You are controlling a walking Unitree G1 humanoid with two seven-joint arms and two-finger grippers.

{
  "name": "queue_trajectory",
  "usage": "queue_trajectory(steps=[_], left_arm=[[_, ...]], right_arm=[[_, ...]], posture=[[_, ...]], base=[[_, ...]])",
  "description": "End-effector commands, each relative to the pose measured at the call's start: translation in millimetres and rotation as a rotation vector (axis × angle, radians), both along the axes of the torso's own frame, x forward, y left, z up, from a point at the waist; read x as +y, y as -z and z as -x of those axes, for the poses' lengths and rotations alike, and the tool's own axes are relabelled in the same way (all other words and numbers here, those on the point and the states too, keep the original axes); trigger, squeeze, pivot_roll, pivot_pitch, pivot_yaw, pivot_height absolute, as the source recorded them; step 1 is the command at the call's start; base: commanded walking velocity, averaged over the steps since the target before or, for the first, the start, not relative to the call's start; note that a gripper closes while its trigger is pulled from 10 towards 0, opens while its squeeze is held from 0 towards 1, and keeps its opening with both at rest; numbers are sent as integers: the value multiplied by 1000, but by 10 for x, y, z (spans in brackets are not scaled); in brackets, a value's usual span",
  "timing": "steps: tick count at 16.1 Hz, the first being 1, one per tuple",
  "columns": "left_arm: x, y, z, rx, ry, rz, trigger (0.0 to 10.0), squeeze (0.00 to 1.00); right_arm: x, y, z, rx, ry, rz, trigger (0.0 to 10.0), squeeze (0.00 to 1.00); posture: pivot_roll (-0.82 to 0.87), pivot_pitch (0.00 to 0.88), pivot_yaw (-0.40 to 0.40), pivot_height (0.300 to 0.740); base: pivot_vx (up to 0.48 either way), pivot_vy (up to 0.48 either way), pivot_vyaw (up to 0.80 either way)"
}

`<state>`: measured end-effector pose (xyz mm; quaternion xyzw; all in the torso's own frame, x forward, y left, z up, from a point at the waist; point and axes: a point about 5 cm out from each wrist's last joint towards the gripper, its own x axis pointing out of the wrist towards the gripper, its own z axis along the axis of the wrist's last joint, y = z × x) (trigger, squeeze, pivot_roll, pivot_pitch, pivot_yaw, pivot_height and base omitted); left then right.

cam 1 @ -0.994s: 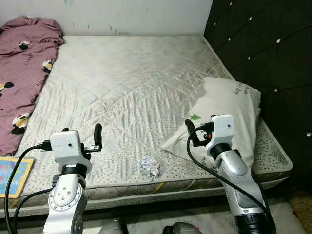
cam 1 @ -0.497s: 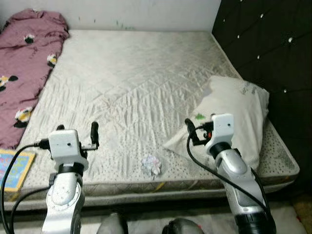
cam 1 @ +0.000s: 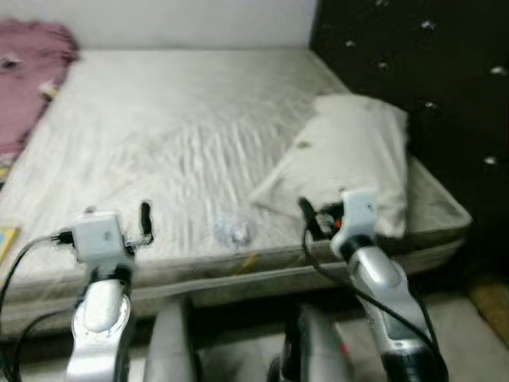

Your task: Clean up the room

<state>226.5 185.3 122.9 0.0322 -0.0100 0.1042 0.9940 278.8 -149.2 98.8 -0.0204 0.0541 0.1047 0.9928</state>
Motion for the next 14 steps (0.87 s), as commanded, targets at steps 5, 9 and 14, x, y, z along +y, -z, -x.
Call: queue_trajectory(steps=[5, 9, 14], left_arm=[[26, 101, 72, 54, -27, 13, 10000, 0], [40, 100, 73, 59, -30, 16, 10000, 0], [26, 103, 95, 61, 4, 32, 10000, 0]], right_arm=[[95, -57, -51, -11, -49, 4, 10000, 0], [185, -85, -25, -30, -135, 6, 10000, 0], [186, -64, -19, -7, -139, 7, 10000, 0]], posture=[[-21, 51, -63, 569], [-23, 62, -61, 569], [-27, 77, -63, 569]], base=[[0, 0, 0], [0, 0, 186], [187, 0, 388]])
